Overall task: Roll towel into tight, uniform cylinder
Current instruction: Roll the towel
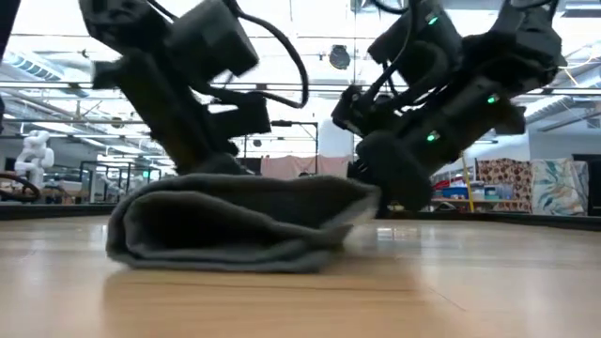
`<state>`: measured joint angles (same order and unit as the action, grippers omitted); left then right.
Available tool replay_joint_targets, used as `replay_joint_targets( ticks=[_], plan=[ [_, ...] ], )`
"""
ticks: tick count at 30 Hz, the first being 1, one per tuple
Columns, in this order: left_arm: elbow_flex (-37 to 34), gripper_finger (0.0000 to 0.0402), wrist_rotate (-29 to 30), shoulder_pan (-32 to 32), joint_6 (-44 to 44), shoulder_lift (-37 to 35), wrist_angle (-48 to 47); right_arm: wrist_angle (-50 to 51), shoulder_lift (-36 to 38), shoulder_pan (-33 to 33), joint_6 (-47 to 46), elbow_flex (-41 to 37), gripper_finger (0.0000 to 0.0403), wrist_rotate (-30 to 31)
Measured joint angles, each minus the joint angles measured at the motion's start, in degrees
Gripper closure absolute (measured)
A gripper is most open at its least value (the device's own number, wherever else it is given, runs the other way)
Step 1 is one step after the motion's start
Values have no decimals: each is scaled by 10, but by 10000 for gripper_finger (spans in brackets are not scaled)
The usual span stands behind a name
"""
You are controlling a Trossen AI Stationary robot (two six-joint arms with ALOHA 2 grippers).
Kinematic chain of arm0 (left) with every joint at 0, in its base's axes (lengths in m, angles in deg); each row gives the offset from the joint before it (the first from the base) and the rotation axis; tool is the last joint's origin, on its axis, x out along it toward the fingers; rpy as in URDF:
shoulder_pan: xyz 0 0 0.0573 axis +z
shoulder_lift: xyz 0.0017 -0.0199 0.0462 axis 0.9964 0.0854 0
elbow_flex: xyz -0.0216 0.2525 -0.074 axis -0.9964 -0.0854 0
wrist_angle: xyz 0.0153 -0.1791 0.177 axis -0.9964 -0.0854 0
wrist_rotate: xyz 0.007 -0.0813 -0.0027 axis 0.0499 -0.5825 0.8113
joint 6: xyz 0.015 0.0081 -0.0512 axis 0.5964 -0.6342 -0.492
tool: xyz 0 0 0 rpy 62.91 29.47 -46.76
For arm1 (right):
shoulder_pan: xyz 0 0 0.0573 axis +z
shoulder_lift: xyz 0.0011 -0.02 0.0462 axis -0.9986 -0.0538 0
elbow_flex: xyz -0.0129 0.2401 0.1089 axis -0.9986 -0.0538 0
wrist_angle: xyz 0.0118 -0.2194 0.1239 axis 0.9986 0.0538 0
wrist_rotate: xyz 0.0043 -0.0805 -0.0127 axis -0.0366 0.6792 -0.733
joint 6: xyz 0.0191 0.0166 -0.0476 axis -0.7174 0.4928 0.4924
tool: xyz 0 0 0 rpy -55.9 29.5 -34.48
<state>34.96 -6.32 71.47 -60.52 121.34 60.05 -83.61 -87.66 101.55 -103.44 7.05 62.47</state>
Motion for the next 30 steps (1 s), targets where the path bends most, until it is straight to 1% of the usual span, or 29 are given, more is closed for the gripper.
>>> replay_joint_targets(
  ticks=[3,8,11,13,16,20,23,24,27,30],
  plan=[
    [0,390,5,29,18,9,4,8,-1,-23,16,1,403,10],
    [-1,391,5,64,31,9,19,39,11,-59,46,1,403,5],
    [-2,391,-4,65,31,-1,13,62,27,-70,60,-1,403,0],
    [-3,391,-12,57,28,-15,2,69,42,-73,64,-1,403,-19],
    [-4,391,-31,33,24,-47,-15,68,70,-69,53,-1,403,-43],
    [-2,391,-26,-10,13,-96,-19,75,103,-46,49,-1,403,-57],
    [-3,388,-11,-48,12,-117,-7,73,121,-18,72,0,403,-62],
    [-2,384,-12,-61,12,-122,-2,74,124,-6,80,0,403,-73],
    [-2,361,-32,-106,11,-125,1,84,123,31,85,-1,403,-114],
    [-2,318,-36,-157,-1,-124,6,82,120,73,83,-1,403,-115]
  ],
)
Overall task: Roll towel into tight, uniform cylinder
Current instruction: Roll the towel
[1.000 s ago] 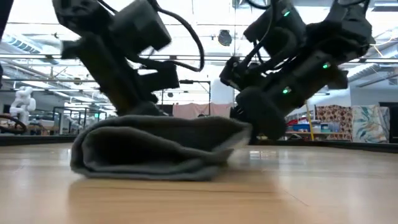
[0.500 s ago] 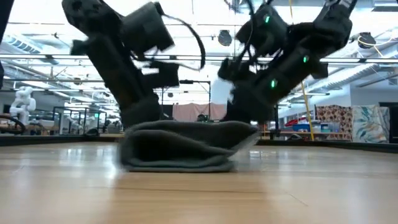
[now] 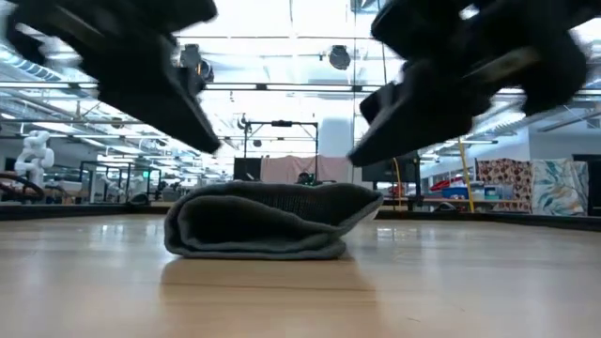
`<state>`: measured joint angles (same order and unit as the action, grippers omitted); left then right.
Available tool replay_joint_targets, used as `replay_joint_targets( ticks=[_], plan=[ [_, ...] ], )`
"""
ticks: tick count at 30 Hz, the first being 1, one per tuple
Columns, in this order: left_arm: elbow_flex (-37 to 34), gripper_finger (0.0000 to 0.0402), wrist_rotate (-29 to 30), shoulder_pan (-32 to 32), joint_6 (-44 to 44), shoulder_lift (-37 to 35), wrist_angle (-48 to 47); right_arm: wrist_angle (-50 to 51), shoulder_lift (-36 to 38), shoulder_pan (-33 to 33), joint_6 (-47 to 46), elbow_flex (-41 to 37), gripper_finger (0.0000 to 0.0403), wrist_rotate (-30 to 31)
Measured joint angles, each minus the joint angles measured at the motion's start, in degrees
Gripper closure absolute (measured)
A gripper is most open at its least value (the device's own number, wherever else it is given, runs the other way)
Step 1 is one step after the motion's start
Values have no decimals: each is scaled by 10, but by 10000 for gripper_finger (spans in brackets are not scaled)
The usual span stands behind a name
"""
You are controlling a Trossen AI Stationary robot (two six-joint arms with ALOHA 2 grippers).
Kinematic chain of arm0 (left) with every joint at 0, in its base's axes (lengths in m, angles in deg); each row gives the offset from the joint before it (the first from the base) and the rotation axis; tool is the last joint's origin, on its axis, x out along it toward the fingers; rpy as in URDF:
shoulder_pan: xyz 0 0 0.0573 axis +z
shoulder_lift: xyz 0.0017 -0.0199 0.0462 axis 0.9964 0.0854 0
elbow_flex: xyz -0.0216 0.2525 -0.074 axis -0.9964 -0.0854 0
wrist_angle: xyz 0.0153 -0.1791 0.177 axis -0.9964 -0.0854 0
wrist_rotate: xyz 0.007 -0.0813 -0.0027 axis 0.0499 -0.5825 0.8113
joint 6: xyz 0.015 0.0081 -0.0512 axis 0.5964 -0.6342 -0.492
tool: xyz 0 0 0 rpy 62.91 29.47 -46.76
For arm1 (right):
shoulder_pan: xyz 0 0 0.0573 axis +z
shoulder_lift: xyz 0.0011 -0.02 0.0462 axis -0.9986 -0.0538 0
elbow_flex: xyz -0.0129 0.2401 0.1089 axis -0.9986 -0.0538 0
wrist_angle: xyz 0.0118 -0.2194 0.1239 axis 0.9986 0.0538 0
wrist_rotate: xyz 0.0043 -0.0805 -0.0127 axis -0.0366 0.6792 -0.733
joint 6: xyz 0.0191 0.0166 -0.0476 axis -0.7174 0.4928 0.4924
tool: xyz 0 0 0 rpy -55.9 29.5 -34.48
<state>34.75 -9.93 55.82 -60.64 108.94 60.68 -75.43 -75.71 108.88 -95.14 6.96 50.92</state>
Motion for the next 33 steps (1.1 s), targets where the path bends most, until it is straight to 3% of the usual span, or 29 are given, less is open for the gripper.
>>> replay_joint_targets(
  ticks=[6,11,16,21,33],
  plan=[
    [0,187,69,-89,42,2,25,-18,-2,69,4,0,393,54],
    [0,117,118,-134,176,50,57,-17,-3,95,-23,0,351,115],
    [0,123,135,-138,250,99,132,-19,-4,101,-53,0,313,138],
    [0,143,137,-124,291,116,121,-19,-4,101,-81,0,289,136],
    [1,146,101,-100,437,116,115,-15,-5,113,-109,0,277,135]
  ],
)
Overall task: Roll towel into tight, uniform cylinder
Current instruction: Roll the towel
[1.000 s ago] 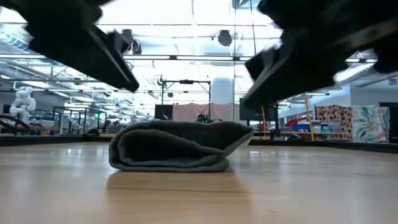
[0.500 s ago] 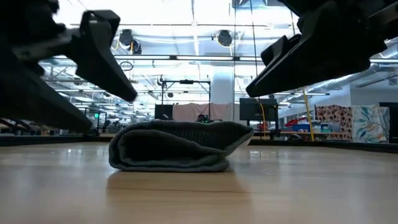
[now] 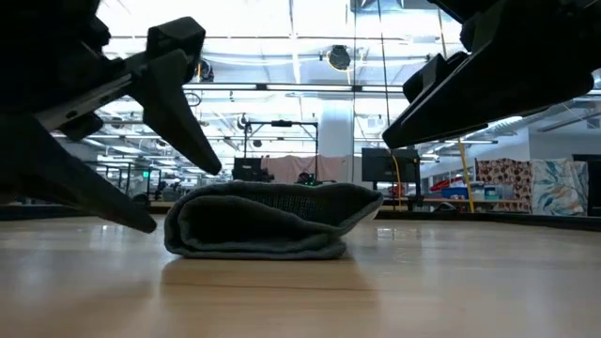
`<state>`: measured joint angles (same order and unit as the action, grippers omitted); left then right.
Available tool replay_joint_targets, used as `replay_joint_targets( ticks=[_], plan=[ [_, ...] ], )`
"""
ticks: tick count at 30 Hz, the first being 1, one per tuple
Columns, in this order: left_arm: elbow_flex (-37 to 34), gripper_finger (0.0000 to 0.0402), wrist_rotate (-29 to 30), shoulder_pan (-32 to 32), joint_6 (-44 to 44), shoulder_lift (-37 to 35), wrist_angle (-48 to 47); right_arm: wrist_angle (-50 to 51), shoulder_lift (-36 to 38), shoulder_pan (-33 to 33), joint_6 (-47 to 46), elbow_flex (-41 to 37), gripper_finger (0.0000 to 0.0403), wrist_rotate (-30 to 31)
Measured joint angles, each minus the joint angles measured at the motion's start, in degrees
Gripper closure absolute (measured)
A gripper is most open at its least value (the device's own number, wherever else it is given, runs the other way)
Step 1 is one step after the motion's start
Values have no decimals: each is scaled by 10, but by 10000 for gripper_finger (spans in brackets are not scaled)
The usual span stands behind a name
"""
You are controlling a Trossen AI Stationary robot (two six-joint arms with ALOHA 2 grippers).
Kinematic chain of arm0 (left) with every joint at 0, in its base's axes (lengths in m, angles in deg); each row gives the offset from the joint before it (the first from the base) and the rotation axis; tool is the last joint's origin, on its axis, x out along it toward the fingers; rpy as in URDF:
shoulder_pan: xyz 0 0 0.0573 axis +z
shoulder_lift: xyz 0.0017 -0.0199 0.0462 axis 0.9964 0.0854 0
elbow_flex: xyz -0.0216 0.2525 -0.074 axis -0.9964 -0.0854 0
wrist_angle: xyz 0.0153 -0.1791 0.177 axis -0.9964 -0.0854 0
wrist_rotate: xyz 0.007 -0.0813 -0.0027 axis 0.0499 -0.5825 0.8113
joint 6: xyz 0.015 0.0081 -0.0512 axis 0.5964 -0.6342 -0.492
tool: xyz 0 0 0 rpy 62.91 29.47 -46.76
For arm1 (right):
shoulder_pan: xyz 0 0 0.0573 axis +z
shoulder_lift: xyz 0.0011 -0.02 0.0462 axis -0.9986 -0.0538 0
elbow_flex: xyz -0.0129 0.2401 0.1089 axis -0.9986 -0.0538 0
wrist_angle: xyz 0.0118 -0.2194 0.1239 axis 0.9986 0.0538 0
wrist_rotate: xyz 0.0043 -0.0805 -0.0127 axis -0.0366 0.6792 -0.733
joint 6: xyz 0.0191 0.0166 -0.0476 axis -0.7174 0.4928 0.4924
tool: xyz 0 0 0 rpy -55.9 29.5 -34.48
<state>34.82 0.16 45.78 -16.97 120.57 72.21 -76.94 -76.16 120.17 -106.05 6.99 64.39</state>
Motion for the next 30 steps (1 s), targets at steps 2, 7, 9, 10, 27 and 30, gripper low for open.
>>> replay_joint_targets(
  ticks=[2,7,9,10,27,30],
  plan=[
    [0,146,-9,5,18,0,-2,1,0,0,-3,0,277,1],
    [0,147,-45,16,56,0,-3,1,0,0,-3,0,277,2],
    [0,151,-47,19,73,0,-6,1,0,0,-3,0,277,2],
    [0,155,-47,21,81,0,-8,1,0,0,-3,0,277,2],
    [2,382,-131,51,53,30,4,1,-14,11,24,0,277,5],
    [2,384,-131,51,28,31,4,-15,-36,27,83,0,277,23]
  ],
)
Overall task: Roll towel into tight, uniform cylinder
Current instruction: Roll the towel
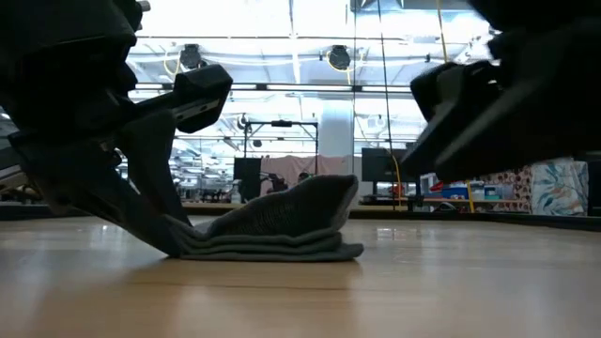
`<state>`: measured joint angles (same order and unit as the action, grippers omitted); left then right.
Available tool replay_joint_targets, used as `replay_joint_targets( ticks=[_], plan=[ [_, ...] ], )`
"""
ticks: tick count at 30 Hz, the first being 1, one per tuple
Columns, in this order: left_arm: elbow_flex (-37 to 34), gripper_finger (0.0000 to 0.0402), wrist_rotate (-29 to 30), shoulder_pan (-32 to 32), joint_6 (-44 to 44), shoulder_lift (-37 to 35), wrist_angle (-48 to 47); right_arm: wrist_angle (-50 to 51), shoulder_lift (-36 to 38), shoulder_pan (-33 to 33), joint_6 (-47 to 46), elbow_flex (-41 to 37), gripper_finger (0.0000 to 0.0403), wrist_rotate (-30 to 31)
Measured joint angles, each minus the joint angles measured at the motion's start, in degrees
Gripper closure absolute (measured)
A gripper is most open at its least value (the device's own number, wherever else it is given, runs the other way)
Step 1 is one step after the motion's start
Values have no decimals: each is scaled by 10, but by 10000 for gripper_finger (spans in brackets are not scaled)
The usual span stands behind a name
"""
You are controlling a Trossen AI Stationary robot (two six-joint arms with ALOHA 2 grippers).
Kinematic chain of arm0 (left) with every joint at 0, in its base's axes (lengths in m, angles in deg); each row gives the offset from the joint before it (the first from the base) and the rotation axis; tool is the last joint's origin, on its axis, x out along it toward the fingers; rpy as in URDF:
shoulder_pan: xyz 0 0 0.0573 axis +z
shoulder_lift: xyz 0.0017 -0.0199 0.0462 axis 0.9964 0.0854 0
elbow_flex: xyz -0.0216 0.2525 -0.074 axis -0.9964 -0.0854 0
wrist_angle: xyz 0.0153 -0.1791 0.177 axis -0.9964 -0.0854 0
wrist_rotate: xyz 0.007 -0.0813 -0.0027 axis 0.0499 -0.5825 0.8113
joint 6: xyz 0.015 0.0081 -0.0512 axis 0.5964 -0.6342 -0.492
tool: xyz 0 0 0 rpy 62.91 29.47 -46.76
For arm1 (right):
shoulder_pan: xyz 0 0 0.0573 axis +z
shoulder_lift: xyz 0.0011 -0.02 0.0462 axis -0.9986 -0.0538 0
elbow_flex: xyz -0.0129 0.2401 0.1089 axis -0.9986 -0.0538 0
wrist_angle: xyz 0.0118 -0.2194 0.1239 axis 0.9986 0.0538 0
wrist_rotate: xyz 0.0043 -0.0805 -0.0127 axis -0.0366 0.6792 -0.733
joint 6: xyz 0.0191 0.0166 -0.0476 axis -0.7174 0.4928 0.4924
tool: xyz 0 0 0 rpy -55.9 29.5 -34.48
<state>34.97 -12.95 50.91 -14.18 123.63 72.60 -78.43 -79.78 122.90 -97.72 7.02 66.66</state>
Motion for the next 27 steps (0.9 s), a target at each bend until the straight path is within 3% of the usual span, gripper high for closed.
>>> replay_joint_targets(
  ticks=[7,15,19,23,27],
  plan=[
    [0,387,1,-1,-2,1,2,-91,-43,16,178,7,262,41],
    [-1,389,2,0,-27,2,6,-49,-91,-1,261,63,157,77],
    [-1,389,2,-1,-32,2,6,22,-99,-16,263,91,115,85],
    [-1,390,2,-1,-32,2,7,95,-99,-26,260,109,113,82],
    [-1,390,2,-1,-32,2,7,107,-98,-33,267,110,133,66]
  ],
)
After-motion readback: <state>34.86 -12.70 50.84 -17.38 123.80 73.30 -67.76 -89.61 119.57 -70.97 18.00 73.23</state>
